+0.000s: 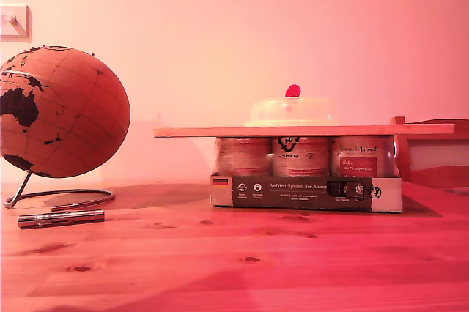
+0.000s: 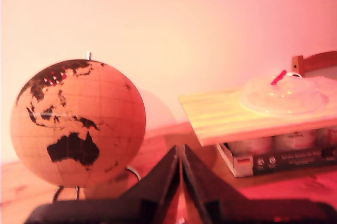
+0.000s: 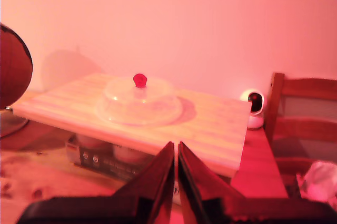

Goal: Pick up the plastic microwave lid and place it on the shelf behind you

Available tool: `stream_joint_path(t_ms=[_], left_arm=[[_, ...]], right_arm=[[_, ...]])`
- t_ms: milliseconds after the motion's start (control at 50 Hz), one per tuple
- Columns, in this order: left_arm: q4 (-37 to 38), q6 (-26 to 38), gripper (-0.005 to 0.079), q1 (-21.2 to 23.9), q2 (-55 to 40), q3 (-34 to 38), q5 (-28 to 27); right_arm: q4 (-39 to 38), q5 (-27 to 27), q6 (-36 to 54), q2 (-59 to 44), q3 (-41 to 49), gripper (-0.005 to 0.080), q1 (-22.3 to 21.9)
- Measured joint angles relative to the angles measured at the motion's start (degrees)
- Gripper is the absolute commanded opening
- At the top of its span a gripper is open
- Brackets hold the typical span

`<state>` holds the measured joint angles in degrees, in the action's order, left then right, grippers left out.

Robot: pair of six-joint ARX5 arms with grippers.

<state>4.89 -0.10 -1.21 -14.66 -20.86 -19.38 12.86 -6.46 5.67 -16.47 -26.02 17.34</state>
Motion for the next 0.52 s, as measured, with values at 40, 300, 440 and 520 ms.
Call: stream_joint_path(t_ms=[40, 300, 440, 520], left_arm=[[0.48, -0.2, -0.0021, 0.0, -0.13, 0.0, -0.04], [3.04, -2.8, -0.0021, 0.04, -0.11, 0.0, -0.17], [3.06, -2.8, -0.0021, 0.04, -0.11, 0.0, -0.17], [3.08, -2.8, -0.0021, 0.04, -0.11, 0.0, -0.17]], right_arm=[[1.38, 0.0, -1.14, -0.2, 0.0, -0.0012, 0.0], [10.01, -0.04, -1.14, -0.63, 0.0, -0.0012, 0.0], [15.87, -0.02, -1.14, -0.63, 0.0, -0.0012, 0.0], [18.95, -0.04, -1.16, -0.63, 0.0, -0.0012, 0.0]])
